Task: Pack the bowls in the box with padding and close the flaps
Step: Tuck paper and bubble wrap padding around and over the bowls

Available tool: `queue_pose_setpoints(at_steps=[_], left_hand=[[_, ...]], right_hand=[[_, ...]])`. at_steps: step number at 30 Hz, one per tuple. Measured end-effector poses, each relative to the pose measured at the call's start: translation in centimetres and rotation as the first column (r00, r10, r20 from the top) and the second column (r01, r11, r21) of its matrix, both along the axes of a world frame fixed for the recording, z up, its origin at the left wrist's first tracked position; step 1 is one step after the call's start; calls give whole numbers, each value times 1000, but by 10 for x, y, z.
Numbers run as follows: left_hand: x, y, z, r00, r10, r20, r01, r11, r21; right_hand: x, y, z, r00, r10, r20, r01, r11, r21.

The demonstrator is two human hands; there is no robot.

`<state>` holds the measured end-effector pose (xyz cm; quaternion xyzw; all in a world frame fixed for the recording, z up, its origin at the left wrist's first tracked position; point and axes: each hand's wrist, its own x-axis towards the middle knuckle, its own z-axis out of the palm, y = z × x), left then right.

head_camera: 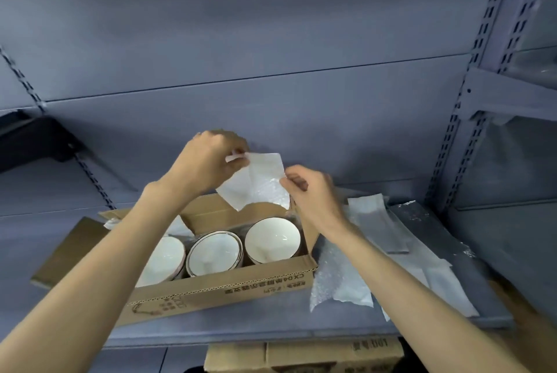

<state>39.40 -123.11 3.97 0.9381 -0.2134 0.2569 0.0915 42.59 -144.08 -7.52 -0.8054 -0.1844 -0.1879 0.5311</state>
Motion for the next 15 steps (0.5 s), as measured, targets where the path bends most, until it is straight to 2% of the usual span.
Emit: queue_pose_setpoints(at_steps=[2,4,5,7,12,15], left_hand=[[0,10,-13,991,129,24,-130,990,52],[0,24,-28,969,246,19,-246,966,74],[-1,32,-36,957,291,12,-291,953,86],[-3,47,-49,940,340,12,-339,934,111],[-7,62,-72,940,319,120,-337,923,184],[-8,66,-85,945,293,145,-320,921,223]], right_hand=[[2,11,0,1000,-6,-30,0,984,-181],[0,17,0,999,-42,24,48,921,-387],[-2,16,-1,998,-41,53,60,903,-426],[-4,12,-2,995,-22,95,60,909,-412],[-5,-4,-1,993,-65,98,93,946,-312],[-12,-4,3,969,-75,236,177,877,-446]])
